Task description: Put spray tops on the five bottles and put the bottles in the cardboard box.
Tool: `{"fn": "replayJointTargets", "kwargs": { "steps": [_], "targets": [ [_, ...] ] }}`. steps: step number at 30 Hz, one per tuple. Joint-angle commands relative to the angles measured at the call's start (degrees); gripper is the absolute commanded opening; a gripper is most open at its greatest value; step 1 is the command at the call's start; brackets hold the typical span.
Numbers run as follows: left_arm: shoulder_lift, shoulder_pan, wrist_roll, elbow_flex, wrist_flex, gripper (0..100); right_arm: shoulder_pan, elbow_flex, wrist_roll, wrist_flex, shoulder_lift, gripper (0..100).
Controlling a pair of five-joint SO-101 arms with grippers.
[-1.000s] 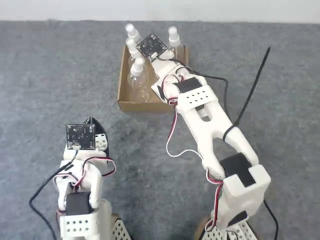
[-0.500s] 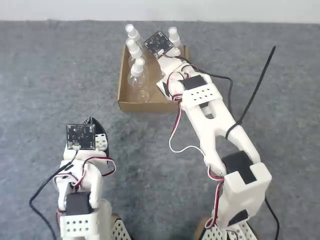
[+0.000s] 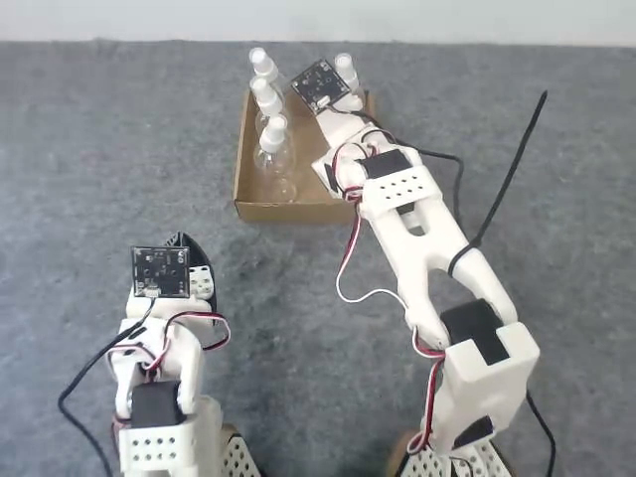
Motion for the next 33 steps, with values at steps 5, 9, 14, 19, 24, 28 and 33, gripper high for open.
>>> {"fn": "replayJointTargets", "kwargs": {
  "steps": [5,9,14,19,24,28,33],
  "targets": [
    [-1.1,-0.2,-0.6,-0.7,-1.8,1,0.8,-3.1,-1.1,1.0,-0.7,29.5],
    [-1.1,-0.2,-0.6,-0.7,-1.8,1,0.5,-3.1,-1.1,2.0,-0.8,31.0],
    [-1.1,-0.2,-0.6,-0.7,-1.8,1,0.5,-3.1,-1.1,2.0,-0.9,31.0],
    [-1.1,-0.2,-0.6,-0.7,-1.8,1,0.6,-3.0,-1.1,4.0,-3.4,31.0],
    [-1.1,-0.2,-0.6,-0.7,-1.8,1,0.4,-2.9,-1.4,7.3,-6.8,31.0],
    [-1.1,-0.2,-0.6,-0.7,-1.8,1,0.4,-2.8,-1.4,7.7,-7.3,30.9],
    [-1.1,-0.2,-0.6,-0.7,-1.8,1,0.3,-3.0,-1.4,10.5,-8.5,30.7]
  ]
}}
